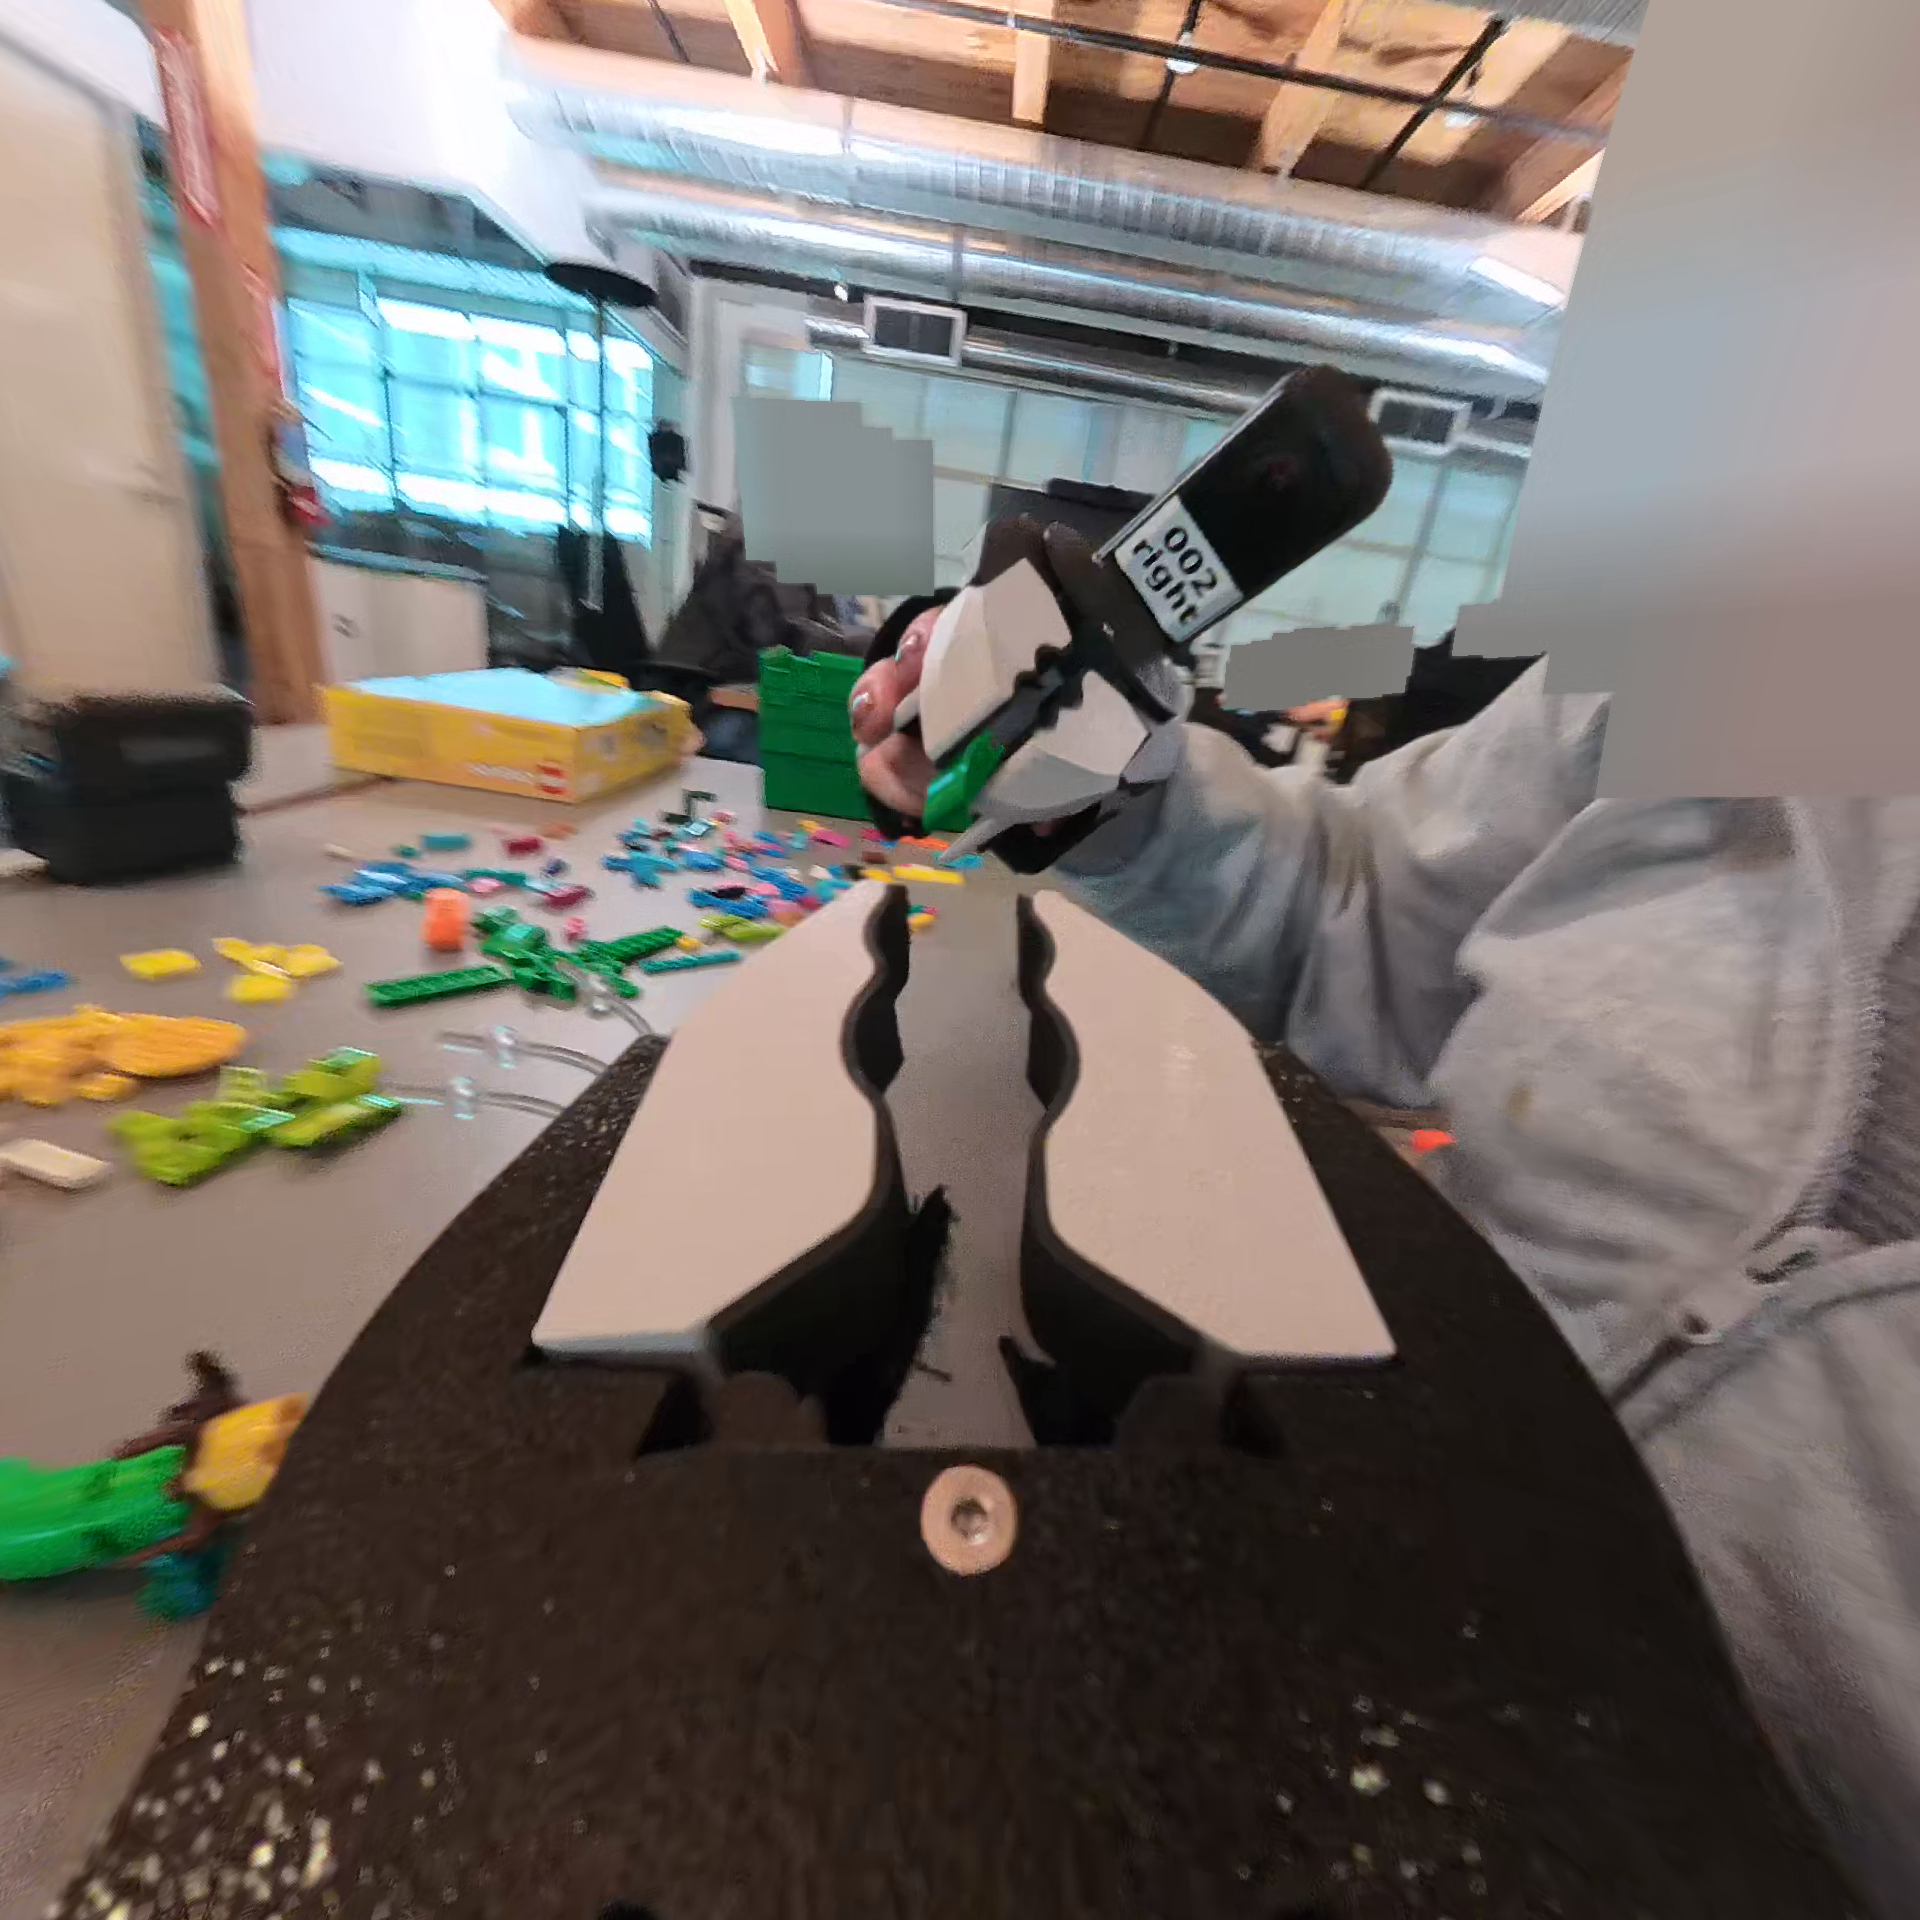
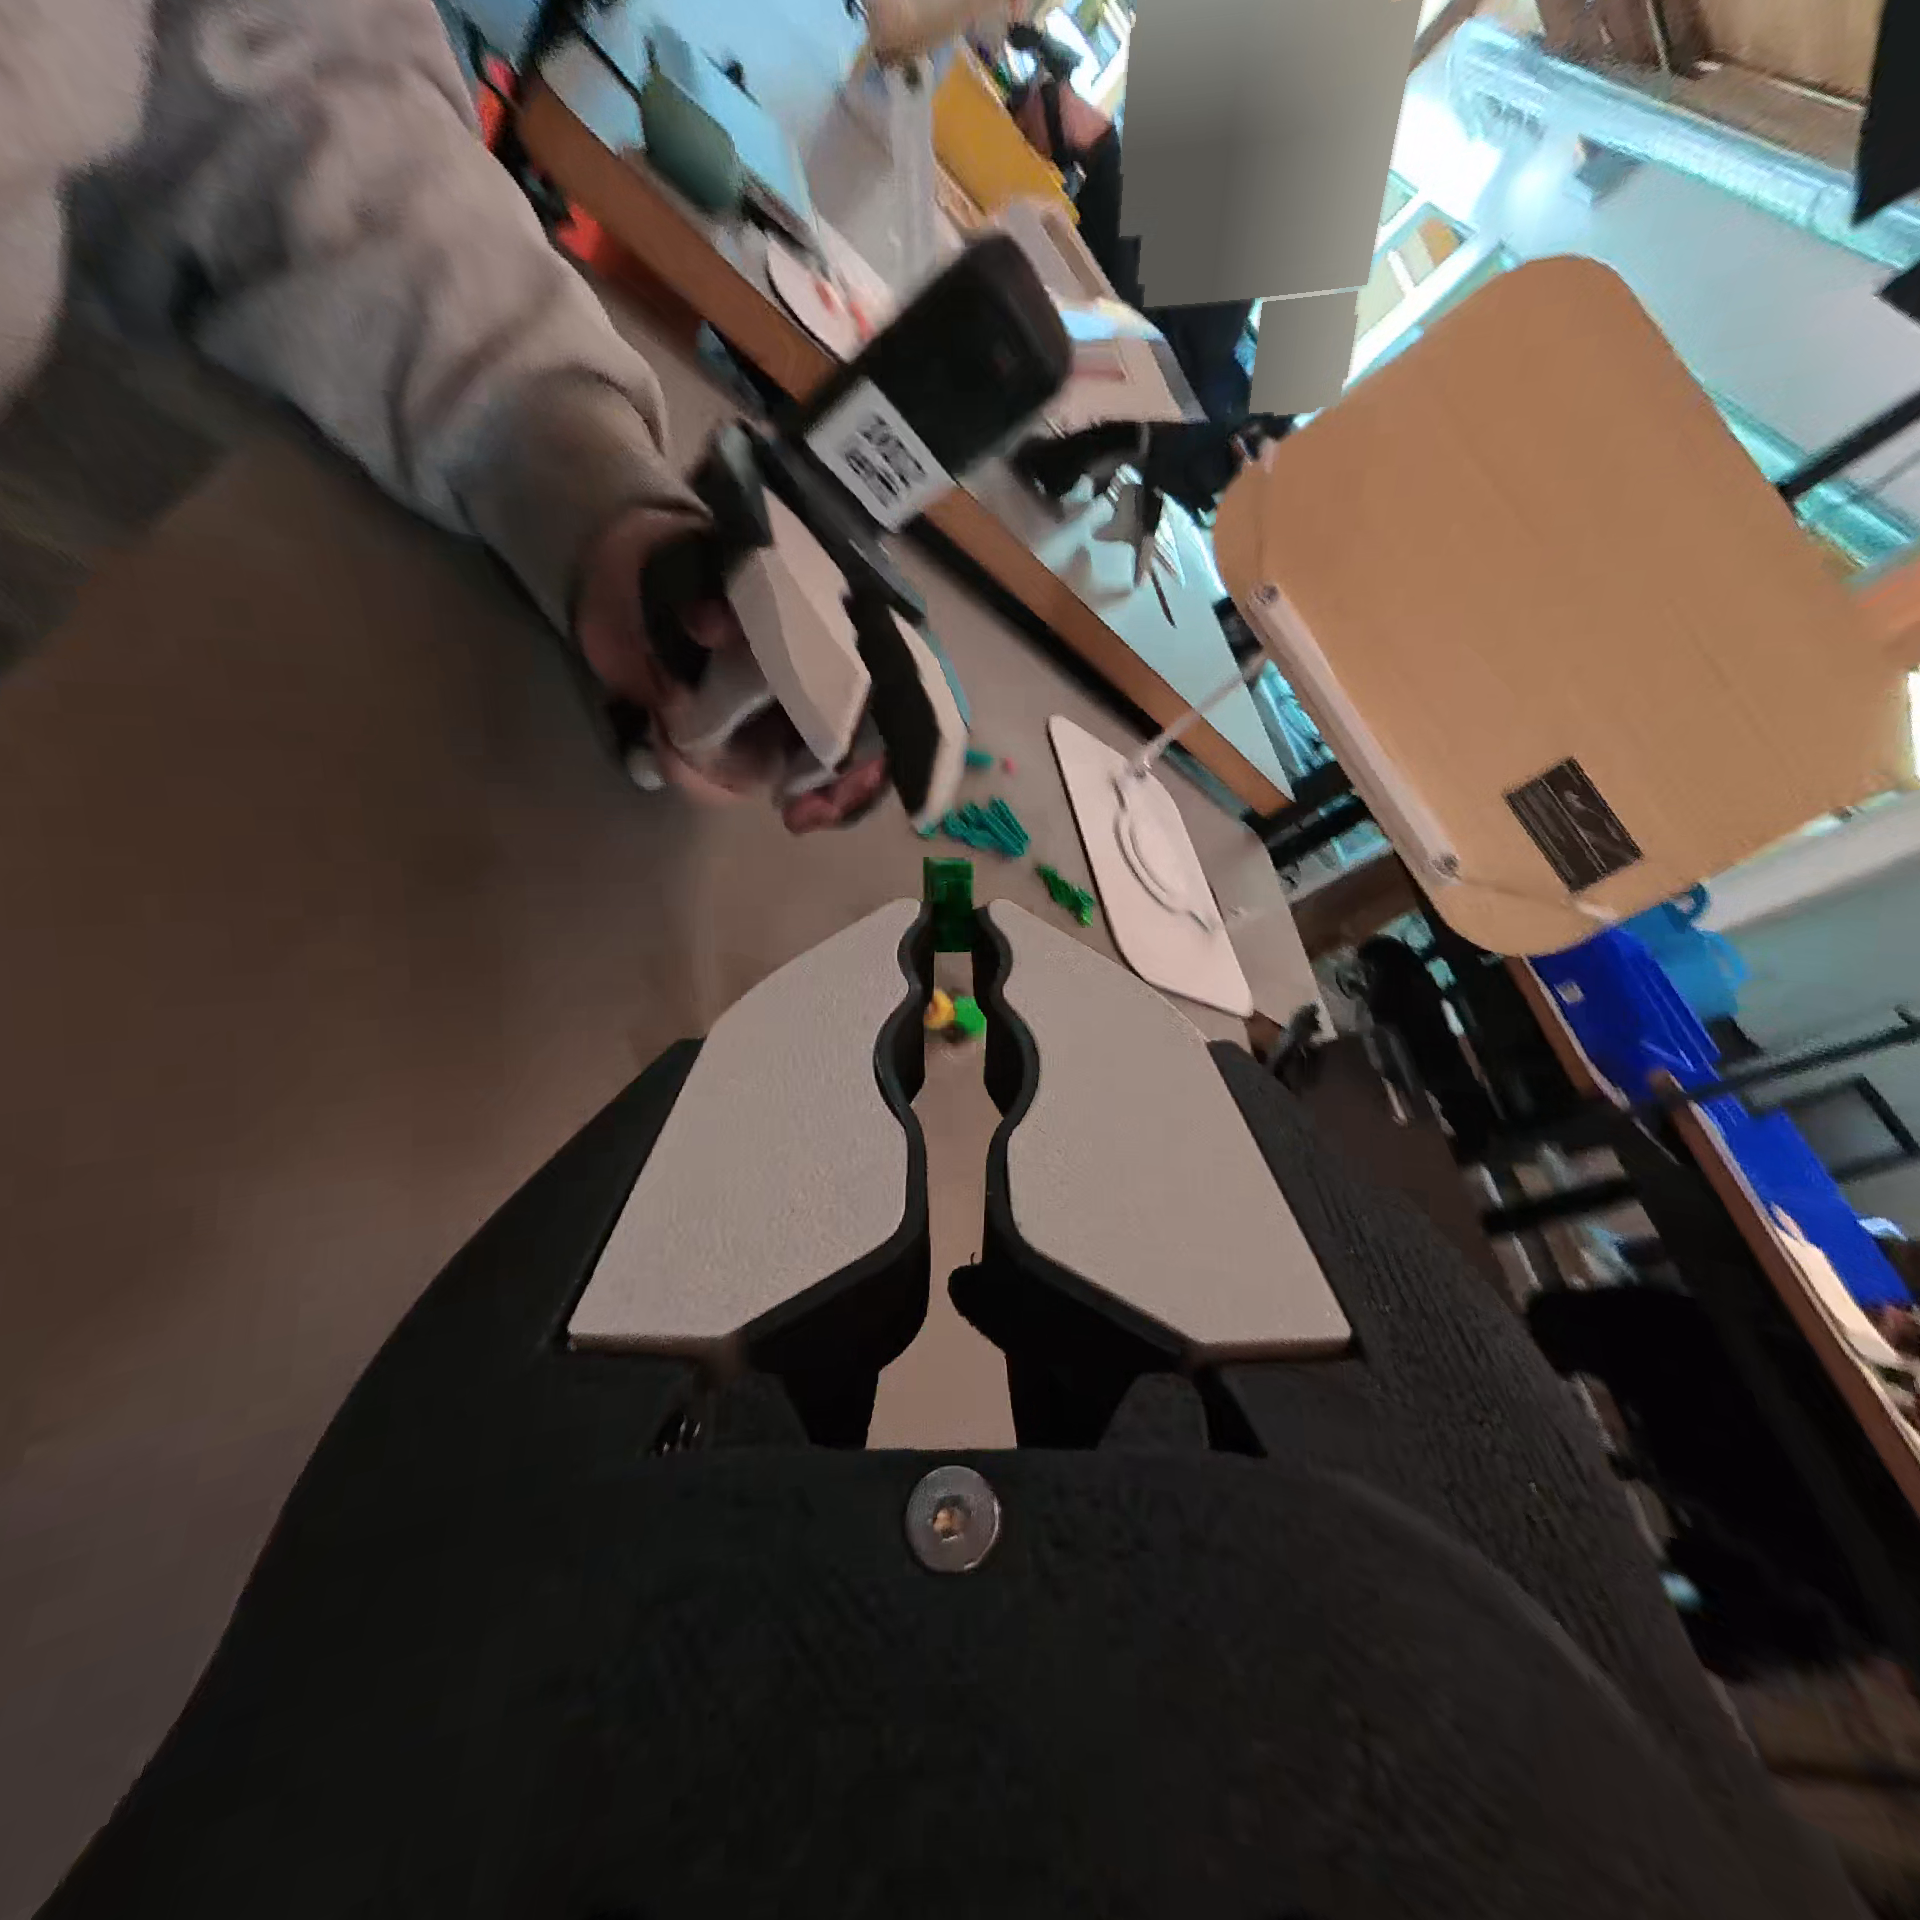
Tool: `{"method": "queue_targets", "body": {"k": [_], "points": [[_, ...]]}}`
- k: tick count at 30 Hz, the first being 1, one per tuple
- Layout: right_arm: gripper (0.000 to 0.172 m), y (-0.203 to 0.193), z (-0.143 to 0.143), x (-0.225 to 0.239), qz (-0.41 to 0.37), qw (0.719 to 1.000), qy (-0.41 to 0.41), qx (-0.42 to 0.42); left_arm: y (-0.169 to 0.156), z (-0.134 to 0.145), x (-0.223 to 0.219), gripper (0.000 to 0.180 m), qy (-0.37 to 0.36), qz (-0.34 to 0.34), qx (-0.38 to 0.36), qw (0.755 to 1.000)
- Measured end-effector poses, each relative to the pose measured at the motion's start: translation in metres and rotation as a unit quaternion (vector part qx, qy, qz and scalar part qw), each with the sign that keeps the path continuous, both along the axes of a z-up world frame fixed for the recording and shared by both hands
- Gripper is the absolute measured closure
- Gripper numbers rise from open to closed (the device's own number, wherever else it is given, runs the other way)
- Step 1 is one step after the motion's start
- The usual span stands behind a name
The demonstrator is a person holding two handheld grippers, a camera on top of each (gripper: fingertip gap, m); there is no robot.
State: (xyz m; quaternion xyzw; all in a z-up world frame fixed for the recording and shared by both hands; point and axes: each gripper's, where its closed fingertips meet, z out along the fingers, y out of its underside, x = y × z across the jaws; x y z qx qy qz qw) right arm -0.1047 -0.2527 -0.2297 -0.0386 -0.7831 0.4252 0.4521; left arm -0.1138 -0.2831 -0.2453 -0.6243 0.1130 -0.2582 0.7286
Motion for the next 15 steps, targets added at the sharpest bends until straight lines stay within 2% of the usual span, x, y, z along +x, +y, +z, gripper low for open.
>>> {"method": "queue_targets", "body": {"k": [3,5,10,13,15], "points": [[0.166,-0.018,-0.011,-0.002,0.016,1.000,-0.004,-0.005,0.001,-0.003,0.001,0.140,-0.036,-0.046,-0.045,0.997],[0.166,-0.023,-0.016,-0.004,0.023,0.999,-0.014,-0.020,0.001,-0.006,-0.003,0.138,-0.019,-0.038,-0.053,0.998],[0.166,-0.032,-0.020,-0.004,0.037,0.997,-0.031,-0.064,-0.003,-0.007,0.002,0.152,0.106,0.006,-0.011,0.994],[0.166,-0.034,-0.019,-0.005,0.042,0.994,-0.036,-0.093,-0.001,-0.012,0.006,0.161,0.200,0.047,0.011,0.979],[0.166,-0.035,-0.018,-0.005,0.048,0.991,-0.043,-0.117,-0.001,-0.013,0.007,0.171,0.235,0.069,0.026,0.969]]}}
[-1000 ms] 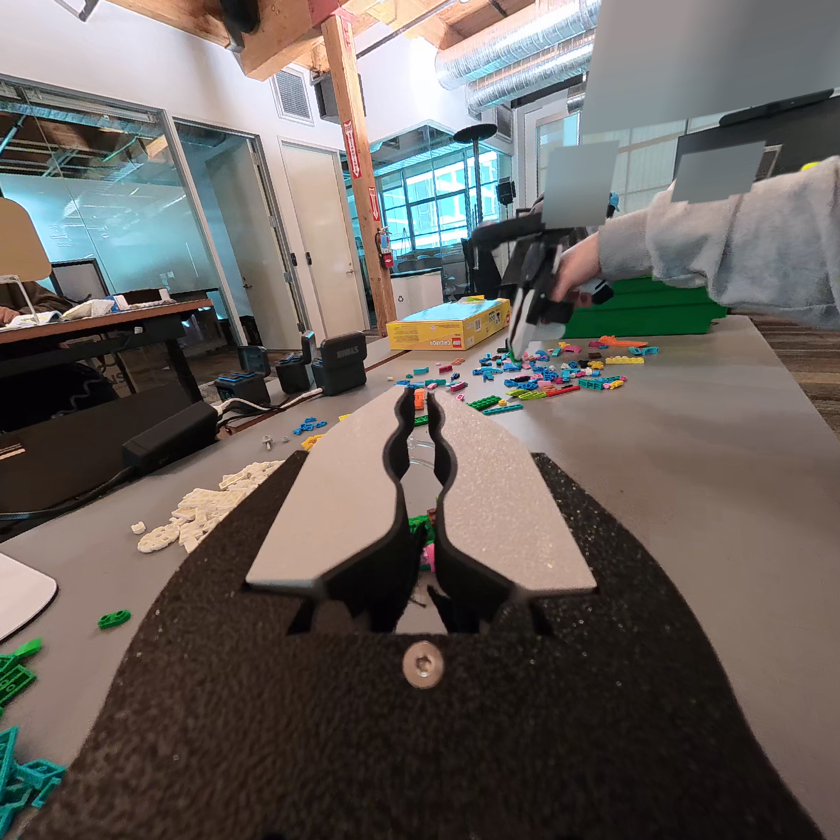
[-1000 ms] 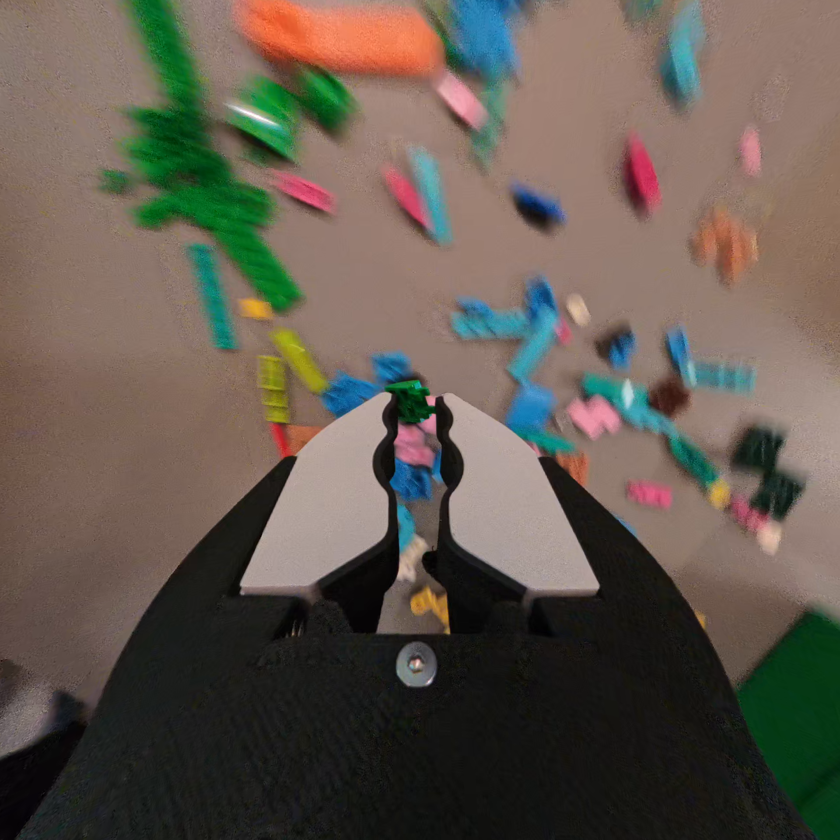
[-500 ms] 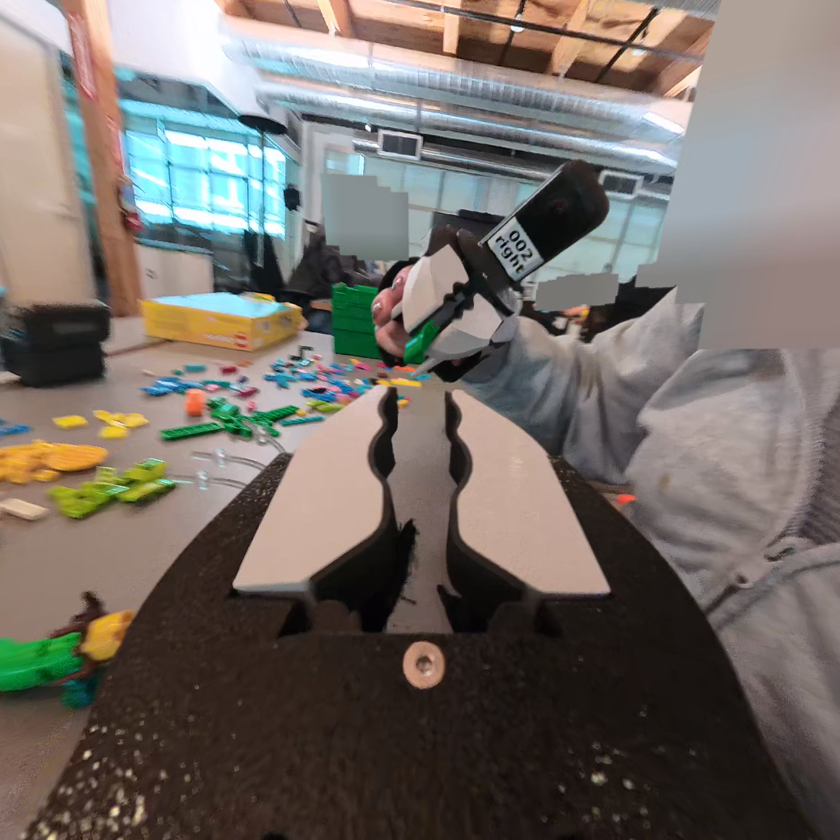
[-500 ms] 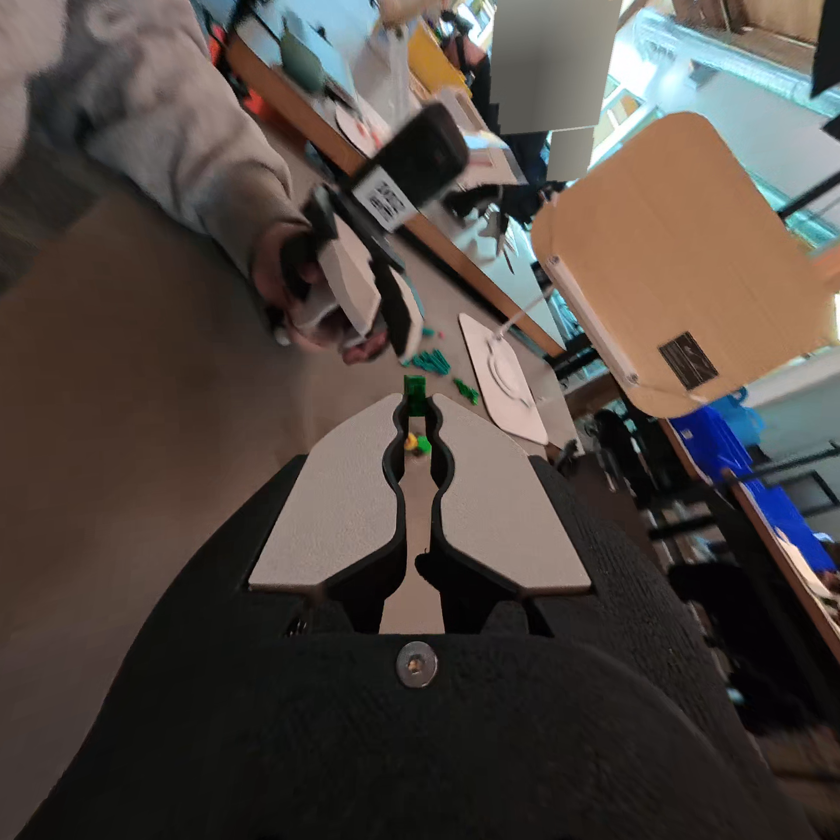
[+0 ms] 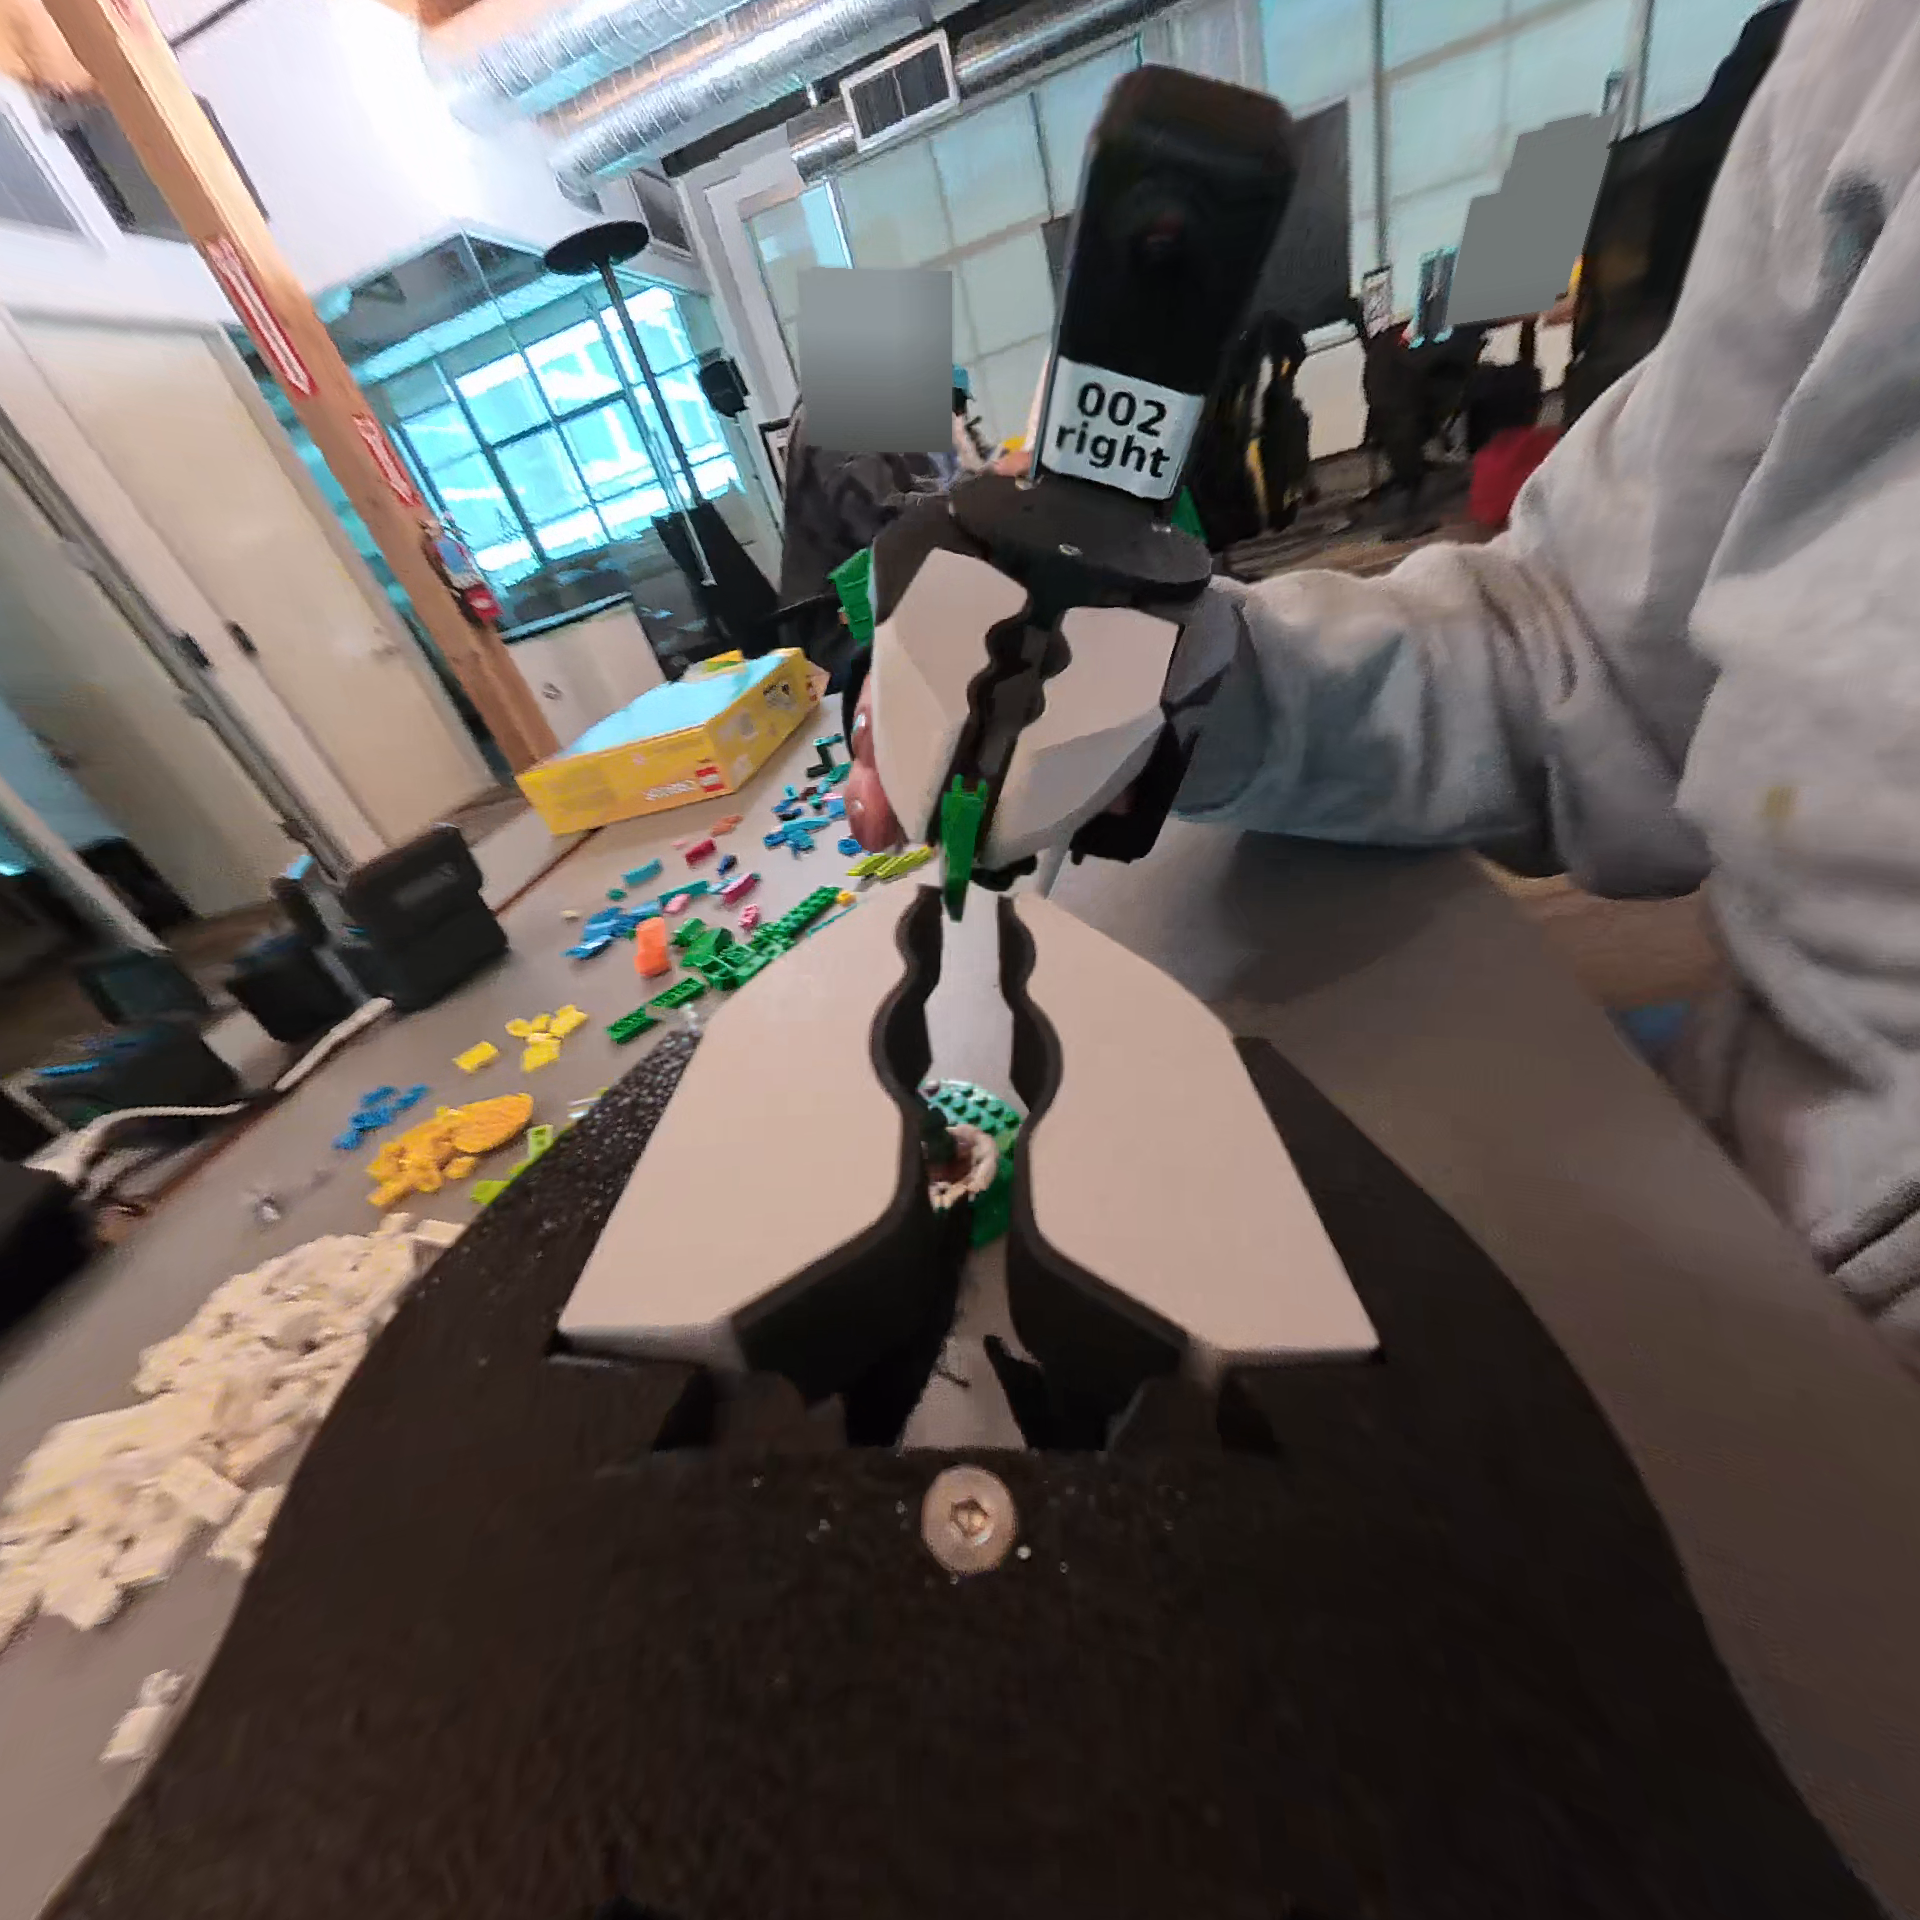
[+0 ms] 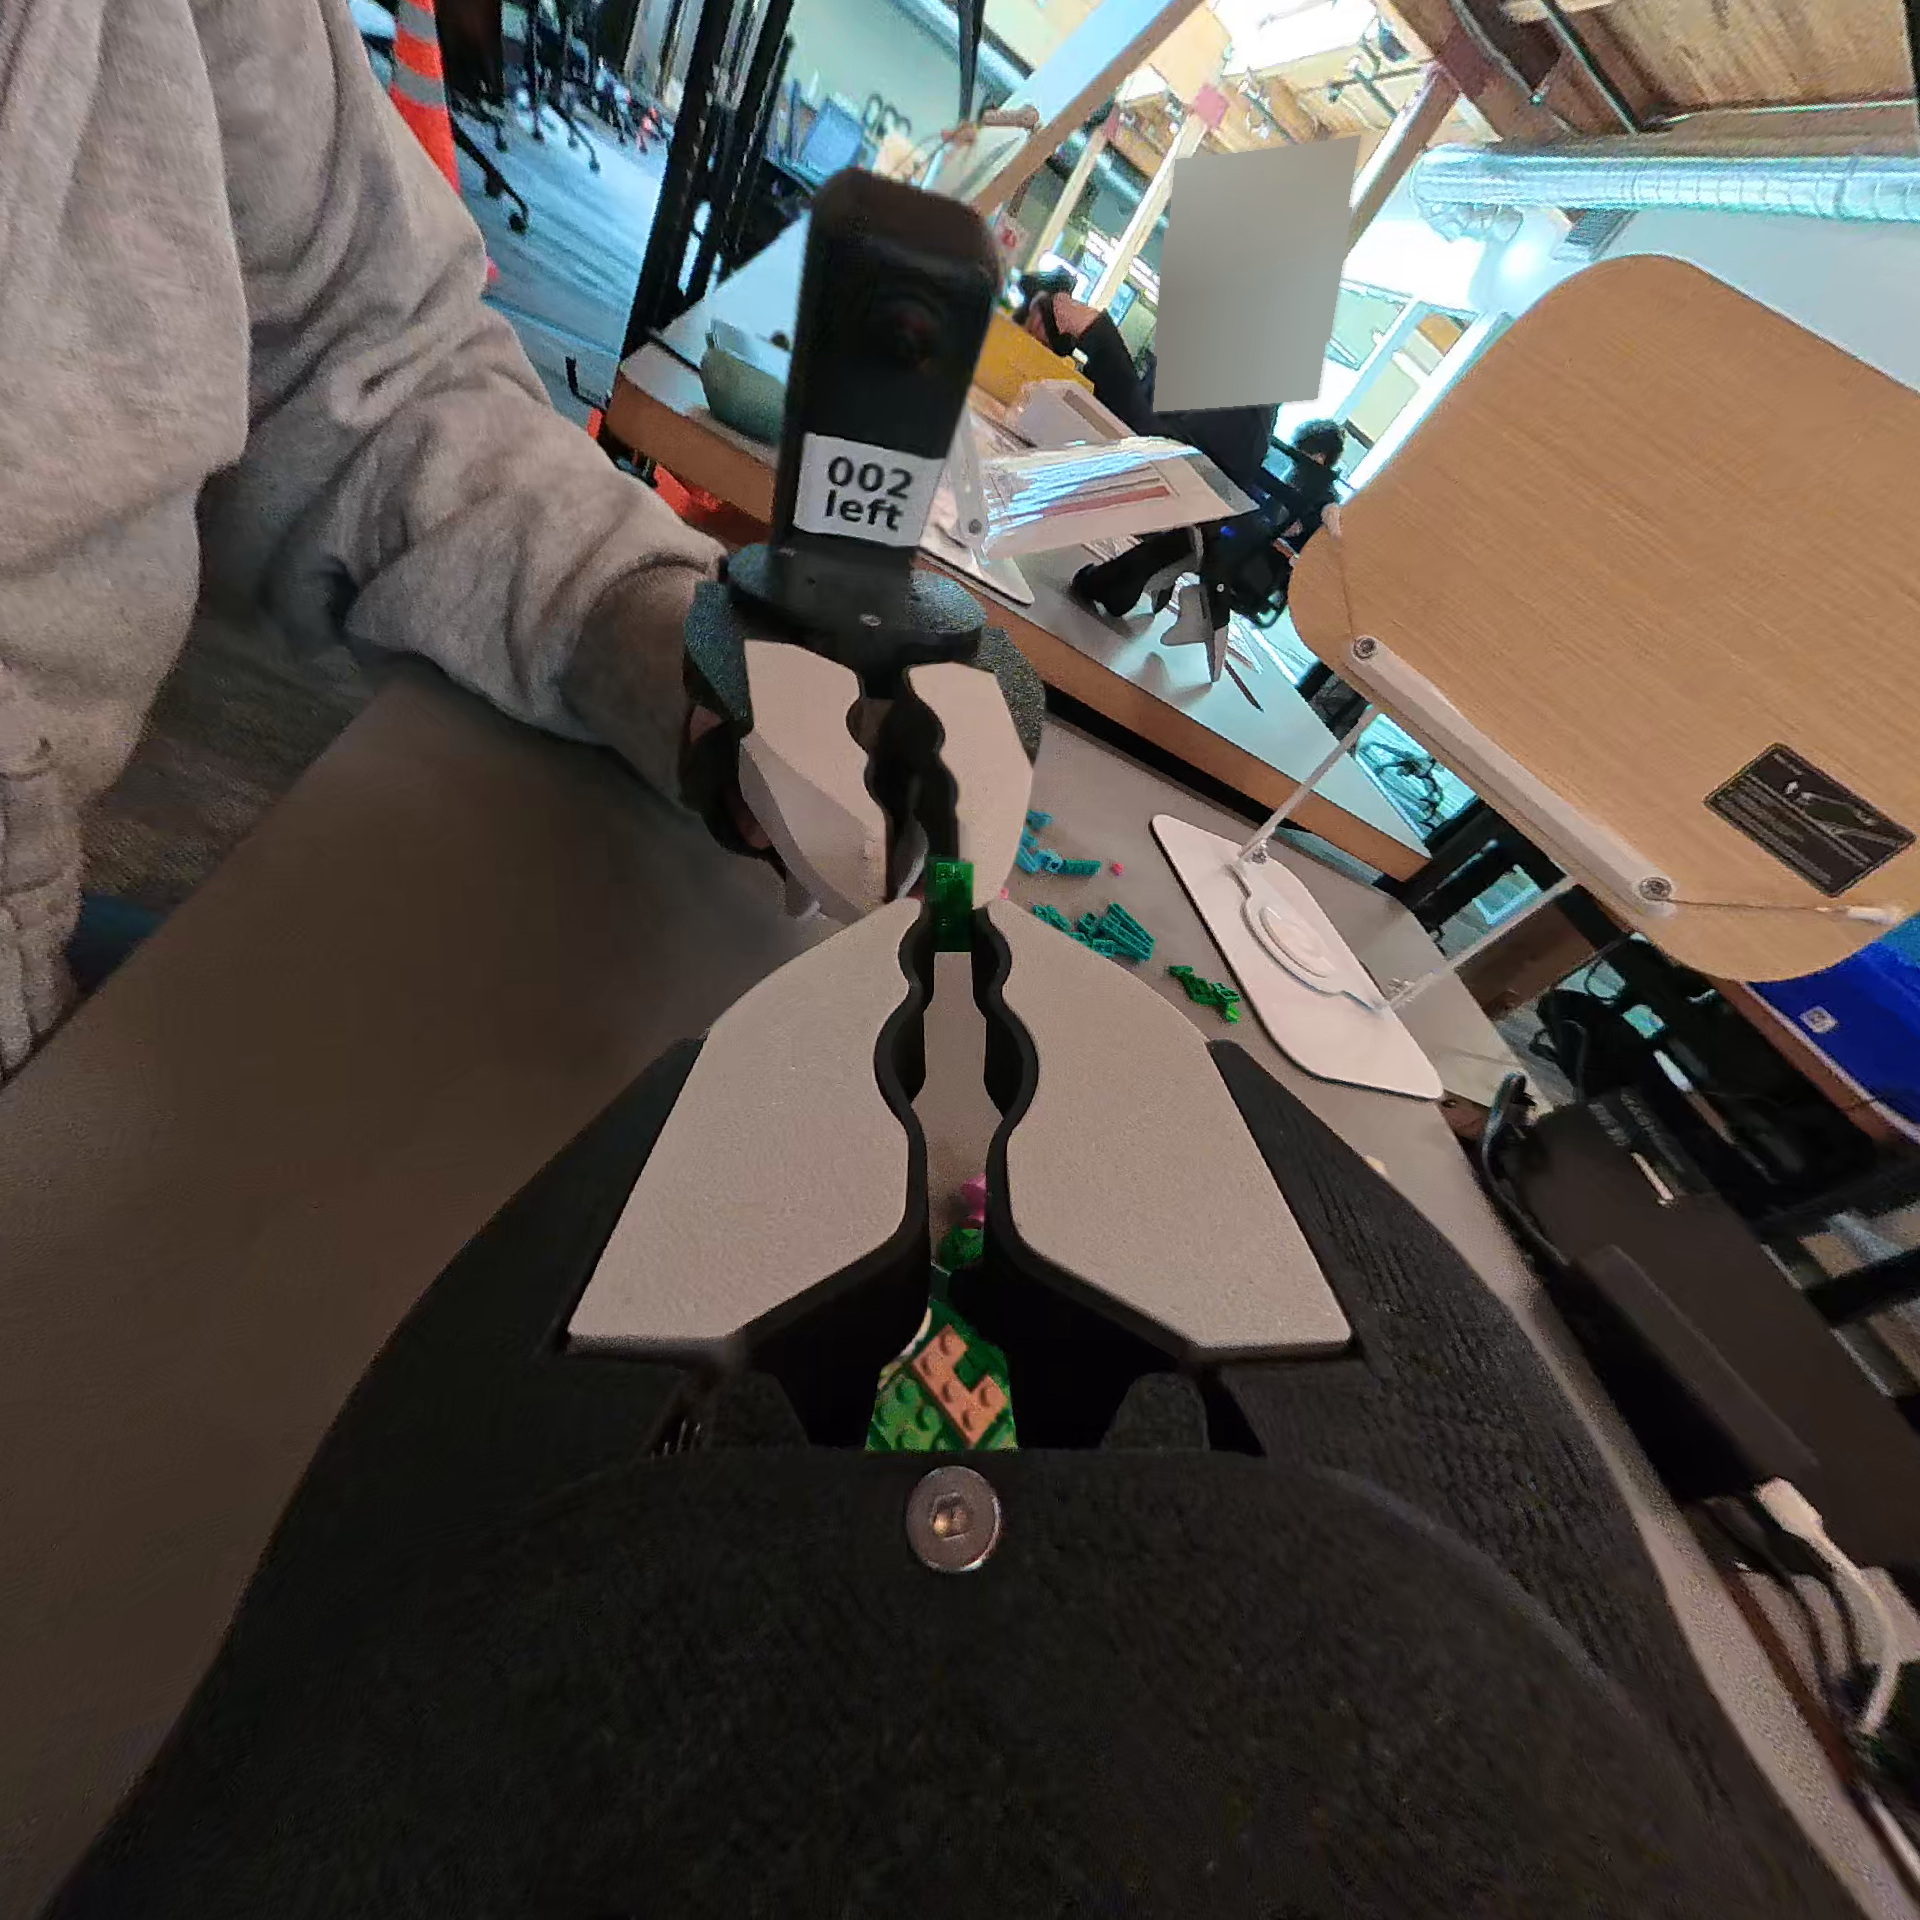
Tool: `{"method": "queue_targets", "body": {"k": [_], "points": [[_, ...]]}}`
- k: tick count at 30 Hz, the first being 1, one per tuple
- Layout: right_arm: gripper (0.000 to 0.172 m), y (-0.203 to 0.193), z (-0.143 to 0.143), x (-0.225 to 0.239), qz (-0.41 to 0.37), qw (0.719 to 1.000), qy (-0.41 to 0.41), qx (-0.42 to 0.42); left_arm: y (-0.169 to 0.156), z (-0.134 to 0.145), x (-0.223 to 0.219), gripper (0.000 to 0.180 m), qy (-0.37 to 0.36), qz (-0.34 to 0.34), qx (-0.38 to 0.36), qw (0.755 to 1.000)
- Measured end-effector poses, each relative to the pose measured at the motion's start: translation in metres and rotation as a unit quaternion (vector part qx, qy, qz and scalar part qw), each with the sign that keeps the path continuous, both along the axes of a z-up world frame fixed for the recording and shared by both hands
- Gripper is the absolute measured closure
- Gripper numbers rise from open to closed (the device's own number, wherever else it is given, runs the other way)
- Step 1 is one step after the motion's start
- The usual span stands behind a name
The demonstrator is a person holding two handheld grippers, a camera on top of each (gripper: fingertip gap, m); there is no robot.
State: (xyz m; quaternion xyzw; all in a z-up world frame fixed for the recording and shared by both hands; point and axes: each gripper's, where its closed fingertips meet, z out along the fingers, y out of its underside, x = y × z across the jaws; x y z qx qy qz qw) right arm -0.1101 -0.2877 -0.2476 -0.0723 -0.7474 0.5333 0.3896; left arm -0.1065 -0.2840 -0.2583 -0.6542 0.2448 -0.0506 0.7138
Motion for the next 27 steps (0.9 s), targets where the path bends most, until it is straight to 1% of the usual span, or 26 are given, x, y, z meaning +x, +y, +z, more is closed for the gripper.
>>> {"method": "queue_targets", "body": {"k": [1,3,7,10,12,13,15,17,20,24,26,27], "points": [[0.166,-0.001,0.000,0.001,0.005,1.000,-0.006,-0.008,0.000,-0.001,0.001,0.174,0.011,0.006,0.004,1.000],[0.166,-0.001,-0.001,0.001,0.011,1.000,-0.019,-0.022,0.001,-0.001,0.002,0.175,0.021,0.012,0.008,1.000],[0.166,-0.001,-0.005,0.003,0.020,0.998,-0.038,-0.038,-0.001,0.004,0.004,0.174,0.015,0.012,0.029,0.999],[0.166,-0.001,-0.007,0.006,0.029,0.997,-0.053,-0.047,0.000,0.000,0.007,0.176,0.019,0.002,0.016,1.000],[0.166,0.001,-0.010,0.005,0.024,0.997,-0.056,-0.045,0.001,-0.003,0.005,0.177,0.012,0.001,-0.011,1.000],[0.166,0.002,-0.011,0.003,0.016,0.998,-0.055,-0.040,0.003,-0.004,0.003,0.177,0.010,0.006,-0.030,0.999],[0.159,0.008,-0.011,-0.006,-0.027,0.998,-0.039,-0.029,0.005,-0.007,-0.005,0.177,0.016,0.034,-0.051,0.998],[0.153,0.013,-0.014,-0.012,-0.070,0.997,-0.020,0.012,0.008,-0.011,-0.013,0.177,0.019,0.058,-0.074,0.995],[0.142,0.015,-0.020,-0.019,-0.125,0.987,0.010,0.100,0.012,-0.018,-0.021,0.177,-0.019,0.076,-0.108,0.991],[0.142,0.018,-0.027,-0.027,-0.182,0.952,0.095,0.228,0.014,-0.023,-0.029,0.177,-0.067,0.082,-0.129,0.986],[0.142,0.020,-0.030,-0.032,-0.205,0.933,0.120,0.269,0.015,-0.023,-0.034,0.177,-0.067,0.094,-0.124,0.986],[0.144,0.022,-0.027,-0.036,-0.221,0.925,0.142,0.273,0.015,-0.023,-0.039,0.177,-0.062,0.111,-0.118,0.985]]}}
